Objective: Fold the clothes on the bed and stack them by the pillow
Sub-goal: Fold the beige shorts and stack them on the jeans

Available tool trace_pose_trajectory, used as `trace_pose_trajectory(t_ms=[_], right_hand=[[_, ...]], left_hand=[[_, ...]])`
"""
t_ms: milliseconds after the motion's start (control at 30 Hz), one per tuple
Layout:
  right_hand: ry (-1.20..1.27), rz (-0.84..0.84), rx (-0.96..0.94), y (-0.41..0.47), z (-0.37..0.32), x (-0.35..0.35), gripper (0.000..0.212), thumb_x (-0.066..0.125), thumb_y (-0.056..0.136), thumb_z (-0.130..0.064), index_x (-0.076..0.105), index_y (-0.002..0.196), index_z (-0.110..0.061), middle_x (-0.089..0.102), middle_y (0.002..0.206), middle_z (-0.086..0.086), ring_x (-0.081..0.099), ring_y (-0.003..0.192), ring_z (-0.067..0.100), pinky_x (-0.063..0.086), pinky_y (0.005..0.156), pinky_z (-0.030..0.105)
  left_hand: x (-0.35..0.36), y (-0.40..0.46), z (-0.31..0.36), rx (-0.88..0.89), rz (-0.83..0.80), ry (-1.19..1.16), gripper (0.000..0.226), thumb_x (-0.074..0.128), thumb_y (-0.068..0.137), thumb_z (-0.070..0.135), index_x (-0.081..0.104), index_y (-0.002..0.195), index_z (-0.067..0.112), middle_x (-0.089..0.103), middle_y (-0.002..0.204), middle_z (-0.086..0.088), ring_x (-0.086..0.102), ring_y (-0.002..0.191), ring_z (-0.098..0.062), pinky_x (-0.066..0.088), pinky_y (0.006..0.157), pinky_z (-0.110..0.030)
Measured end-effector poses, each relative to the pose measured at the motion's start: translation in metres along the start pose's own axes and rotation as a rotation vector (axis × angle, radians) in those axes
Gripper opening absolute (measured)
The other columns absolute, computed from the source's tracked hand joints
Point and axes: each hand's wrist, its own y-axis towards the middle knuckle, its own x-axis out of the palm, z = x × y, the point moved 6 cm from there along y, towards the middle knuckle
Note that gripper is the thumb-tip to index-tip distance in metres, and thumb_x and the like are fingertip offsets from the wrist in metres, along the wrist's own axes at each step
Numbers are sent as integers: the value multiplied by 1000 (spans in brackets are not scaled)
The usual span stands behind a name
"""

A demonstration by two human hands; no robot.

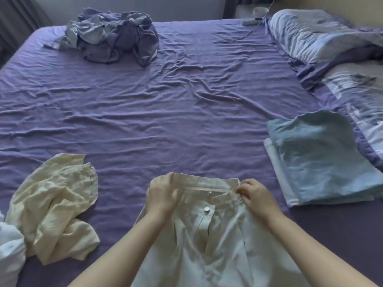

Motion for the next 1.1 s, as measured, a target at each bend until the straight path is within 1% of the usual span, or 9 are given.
trace_pose_trajectory(t_ms=[133,233,333,500,633,767,867,1000,1100], right_hand=[[-97,3,-67,5,-2,26,18,65,80,-8,72,94,-17,56,124,4,52,115,26,44,89,38],[-267,172,-279,5,-17,26,25,82,57,-1,71,73,-17,66,110,11,59,112,37,49,80,54],[-506,123,-596,1,-37,44,31,85,54,-7,71,79,-20,69,108,2,58,117,29,47,89,59],[-366,74,-580,8,-43,74,31,81,60,-27,72,89,-20,72,87,-5,69,79,16,55,72,31],[-275,126,-451,9,-40,65,30,87,53,-27,71,78,-21,69,72,-5,67,66,17,50,65,30],[-130,239,-416,9,-32,35,23,86,56,-8,67,67,-15,60,61,1,61,58,25,50,62,41],[-43,301,-356,10,-25,17,16,79,66,-4,69,75,-12,64,69,3,62,68,30,49,71,47],[-46,304,-297,-1,-25,23,35,79,68,-5,69,101,-11,67,99,8,58,104,34,48,87,54],[-63,298,-276,-31,-25,44,45,78,70,-11,64,113,-13,62,116,6,41,123,22,40,99,50]], left_hand=[[15,-6,22,188,119,304,64,65,84,23,39,142,27,30,152,-7,17,145,-26,0,117,-49],[33,-14,47,546,199,315,45,85,56,8,74,98,21,70,111,-4,61,114,-26,37,103,-52],[61,-17,57,705,45,265,16,82,61,24,74,76,24,71,78,7,69,87,-16,50,92,-36],[97,-3,37,496,-313,468,44,42,92,51,46,131,33,51,130,4,41,124,-21,21,102,-34],[87,7,30,431,-348,437,38,47,87,58,62,112,34,56,116,4,43,118,-19,23,96,-32],[53,17,38,355,-52,308,37,55,84,58,73,93,28,57,96,2,46,101,-21,20,75,-29],[44,21,47,290,54,255,30,57,87,47,73,90,22,54,94,-2,46,94,-25,26,75,-29],[65,4,42,92,-133,-136,30,61,88,21,57,118,18,57,98,-4,54,97,-22,42,80,-32],[76,-24,32,105,-185,-269,22,65,82,7,60,103,8,56,90,-3,54,88,-19,43,82,-28]])
